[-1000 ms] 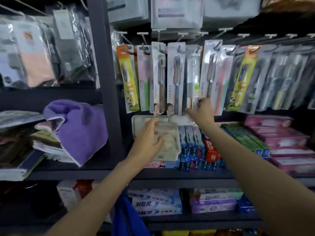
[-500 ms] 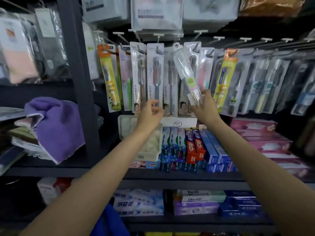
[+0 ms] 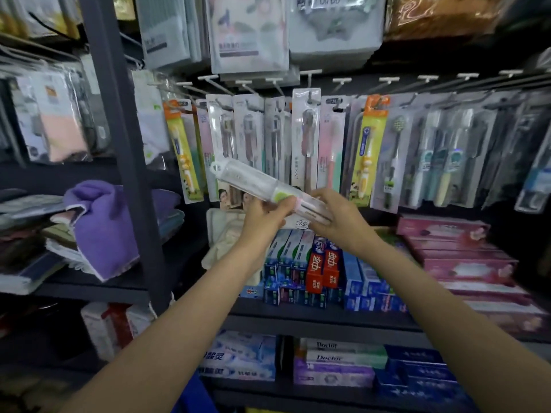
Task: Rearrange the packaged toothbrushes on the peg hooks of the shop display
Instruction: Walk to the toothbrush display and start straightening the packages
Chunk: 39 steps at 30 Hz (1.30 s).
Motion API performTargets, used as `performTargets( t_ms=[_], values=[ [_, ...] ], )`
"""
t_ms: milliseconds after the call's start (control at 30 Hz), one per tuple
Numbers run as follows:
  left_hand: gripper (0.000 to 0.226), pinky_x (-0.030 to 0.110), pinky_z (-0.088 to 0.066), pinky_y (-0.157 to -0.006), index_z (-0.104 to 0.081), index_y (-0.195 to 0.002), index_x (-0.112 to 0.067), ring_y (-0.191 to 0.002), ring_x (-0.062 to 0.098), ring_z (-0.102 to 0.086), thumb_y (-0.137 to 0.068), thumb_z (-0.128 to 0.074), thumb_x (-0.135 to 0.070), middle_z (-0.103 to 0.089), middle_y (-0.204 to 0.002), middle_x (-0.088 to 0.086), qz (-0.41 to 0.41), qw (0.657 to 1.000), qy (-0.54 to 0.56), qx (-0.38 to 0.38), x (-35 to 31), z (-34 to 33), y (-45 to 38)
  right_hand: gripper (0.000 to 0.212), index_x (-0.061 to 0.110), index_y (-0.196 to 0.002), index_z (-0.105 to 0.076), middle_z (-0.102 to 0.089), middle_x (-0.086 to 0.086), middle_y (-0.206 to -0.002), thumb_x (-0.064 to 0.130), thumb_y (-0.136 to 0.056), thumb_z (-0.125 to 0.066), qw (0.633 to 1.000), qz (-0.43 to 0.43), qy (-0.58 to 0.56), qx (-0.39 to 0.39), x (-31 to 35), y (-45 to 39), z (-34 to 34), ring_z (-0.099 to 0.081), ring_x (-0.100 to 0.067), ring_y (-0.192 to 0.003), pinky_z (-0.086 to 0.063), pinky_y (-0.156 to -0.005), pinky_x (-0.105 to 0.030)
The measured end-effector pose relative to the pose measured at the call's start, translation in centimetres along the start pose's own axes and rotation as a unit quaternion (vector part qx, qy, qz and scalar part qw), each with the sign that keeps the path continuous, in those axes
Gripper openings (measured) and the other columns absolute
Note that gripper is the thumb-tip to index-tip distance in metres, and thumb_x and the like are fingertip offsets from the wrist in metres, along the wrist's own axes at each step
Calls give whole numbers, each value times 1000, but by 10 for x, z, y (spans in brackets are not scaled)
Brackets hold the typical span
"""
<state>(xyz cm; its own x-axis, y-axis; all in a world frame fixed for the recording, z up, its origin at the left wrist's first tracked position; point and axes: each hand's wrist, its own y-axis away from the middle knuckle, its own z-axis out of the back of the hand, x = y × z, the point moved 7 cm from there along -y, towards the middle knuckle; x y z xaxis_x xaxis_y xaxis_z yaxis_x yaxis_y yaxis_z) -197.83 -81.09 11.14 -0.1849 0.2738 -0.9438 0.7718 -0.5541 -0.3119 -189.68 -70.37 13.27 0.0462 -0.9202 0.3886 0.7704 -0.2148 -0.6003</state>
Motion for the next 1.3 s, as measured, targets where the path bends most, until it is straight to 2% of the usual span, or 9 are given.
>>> performTargets(
  t_ms=[200, 400, 500, 600, 667, 833, 933, 1133, 1300],
  values=[
    [27, 22, -51, -81, -53, -116, -9, -98, 17, -62, -89, -57, -11, -65, -105, 4, 28, 999, 40, 0, 6, 2, -12, 49, 16, -122, -51, -53, -3, -112, 28, -79, -71, 998, -17, 6, 55, -12, -3, -16, -49, -10, -91, -36, -76, -19],
    [38, 32, -50, -89, -46, -120, -13, -104, 18, -58, -85, -61, -13, -60, -112, 3, -16, 994, -104, 44, 0, 1, -19, 40, 14, -115, -55, -53, 0, -107, 35, -82, -66, 999, -42, 3, 23, -22, -8, -2, -50, -10, -92, -39, -74, -11],
    [46, 27, -50, -83, -42, -126, -14, -103, 16, -57, -84, -62, -13, -58, -112, 0, -30, 988, -139, 62, 0, 6, -20, 44, 8, -123, -50, -47, -4, -115, 27, -86, -63, 988, -126, 24, -89, -50, -15, 21, -46, -15, -105, -36, -91, -22],
    [50, 32, -48, -87, -40, -128, -17, -105, 15, -55, -83, -63, -15, -57, -114, -1, -33, 986, -156, 53, 1, 17, -24, 49, 3, -125, -43, -48, -13, -125, 23, -86, -64, 932, -270, -70, -230, -89, -11, 47, -49, -23, -110, -38, -89, -26],
    [50, 28, -48, -80, -40, -128, -19, -105, 15, -55, -84, -63, -17, -58, -116, -1, -32, 986, -154, 51, 3, 21, -25, 54, 1, -126, -40, -47, -15, -127, 24, -85, -66, 910, -319, -83, -252, -107, -10, 52, -48, -27, -114, -39, -90, -29],
    [39, 36, -50, -89, -45, -118, -27, -101, 19, -60, -85, -62, -15, -63, -110, 4, -58, 987, -145, 49, -8, 18, -39, 39, 2, -119, -43, -47, -13, -117, 17, -88, -61, 923, -180, 1, -341, -78, -18, 65, -48, -26, -107, -40, -89, -30],
    [46, 40, -50, -91, -42, -126, -32, -100, 20, -62, -87, -61, -16, -64, -108, 4, -49, 994, -94, 20, -15, 11, -52, 43, 7, -123, -42, -48, -7, -110, 18, -87, -63, 966, -71, -51, -244, -45, -45, 49, -49, -18, -98, -46, -87, -32],
    [74, 41, -44, -98, -19, -145, -33, -111, 20, -57, -86, -61, -15, -58, -122, 2, -75, 994, -82, 0, -33, -2, -74, 50, 10, -130, -35, -44, 0, -109, 13, -88, -60, 988, 45, -68, -128, -9, -73, 28, -47, -7, -84, -39, -71, -5],
    [76, 25, -48, -82, -15, -146, -34, -92, 9, -59, -87, -60, -17, -62, -103, -1, -93, 985, -144, 19, -44, -6, -78, 52, 13, -133, -32, -52, -4, -104, 13, -89, -59, 991, 24, -115, -63, -6, -83, 14, -59, -19, -89, -50, -82, -29]
  ],
)
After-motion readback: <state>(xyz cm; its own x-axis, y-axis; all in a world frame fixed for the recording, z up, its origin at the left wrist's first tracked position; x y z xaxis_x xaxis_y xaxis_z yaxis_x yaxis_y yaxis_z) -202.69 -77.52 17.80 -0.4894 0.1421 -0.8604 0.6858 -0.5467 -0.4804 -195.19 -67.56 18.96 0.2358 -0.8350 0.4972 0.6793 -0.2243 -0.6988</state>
